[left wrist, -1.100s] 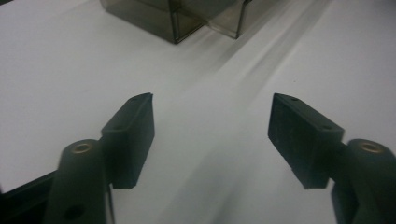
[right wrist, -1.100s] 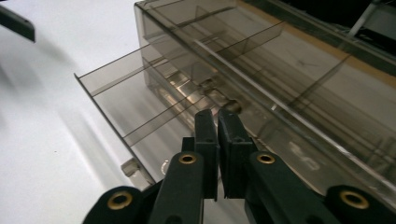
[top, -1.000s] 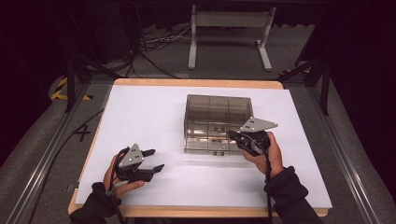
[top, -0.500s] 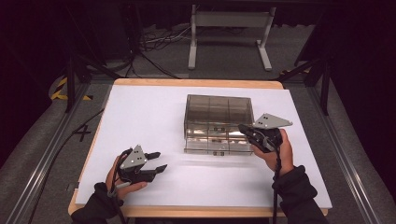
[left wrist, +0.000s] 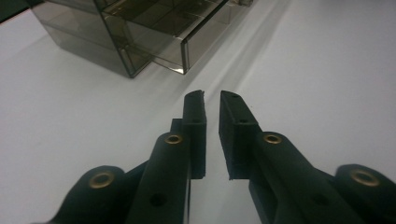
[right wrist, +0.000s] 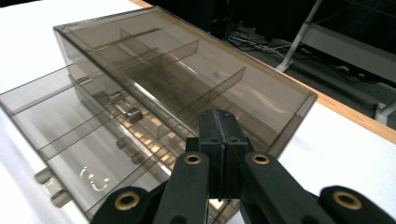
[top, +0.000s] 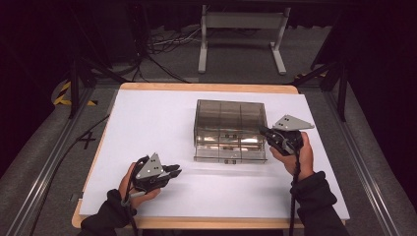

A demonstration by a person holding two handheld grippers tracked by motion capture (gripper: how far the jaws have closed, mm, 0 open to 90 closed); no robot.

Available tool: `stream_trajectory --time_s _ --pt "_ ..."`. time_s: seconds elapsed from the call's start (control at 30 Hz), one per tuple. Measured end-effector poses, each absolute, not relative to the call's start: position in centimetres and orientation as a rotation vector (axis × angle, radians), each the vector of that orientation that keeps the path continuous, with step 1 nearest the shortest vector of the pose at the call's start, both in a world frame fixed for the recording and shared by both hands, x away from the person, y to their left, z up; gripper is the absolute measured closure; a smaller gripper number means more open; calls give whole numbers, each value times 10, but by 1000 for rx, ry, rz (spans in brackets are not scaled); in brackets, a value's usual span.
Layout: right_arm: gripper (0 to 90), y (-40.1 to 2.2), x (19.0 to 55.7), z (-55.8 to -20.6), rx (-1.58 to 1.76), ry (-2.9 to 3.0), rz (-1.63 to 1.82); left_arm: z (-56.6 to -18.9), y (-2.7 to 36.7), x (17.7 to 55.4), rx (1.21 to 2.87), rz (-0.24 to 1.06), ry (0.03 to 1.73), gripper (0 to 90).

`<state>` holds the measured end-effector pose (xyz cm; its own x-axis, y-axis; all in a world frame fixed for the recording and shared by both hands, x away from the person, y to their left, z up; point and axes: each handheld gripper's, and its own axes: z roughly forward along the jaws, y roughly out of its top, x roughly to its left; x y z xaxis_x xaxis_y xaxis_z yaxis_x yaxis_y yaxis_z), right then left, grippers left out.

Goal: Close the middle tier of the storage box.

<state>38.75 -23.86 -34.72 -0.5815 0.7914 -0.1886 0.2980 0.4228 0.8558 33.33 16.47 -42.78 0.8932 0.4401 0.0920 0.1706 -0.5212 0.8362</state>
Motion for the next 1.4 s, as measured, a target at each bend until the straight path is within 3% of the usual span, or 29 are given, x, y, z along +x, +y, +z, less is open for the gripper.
stream_trajectory --time_s 0.17,1.4 --pt "900 -245 391 -347 938 2074 1094 -426 154 329 2140 349 410 900" --pt "900 -255 413 -362 981 2060 1040 -428 54 346 2194 370 342 900"
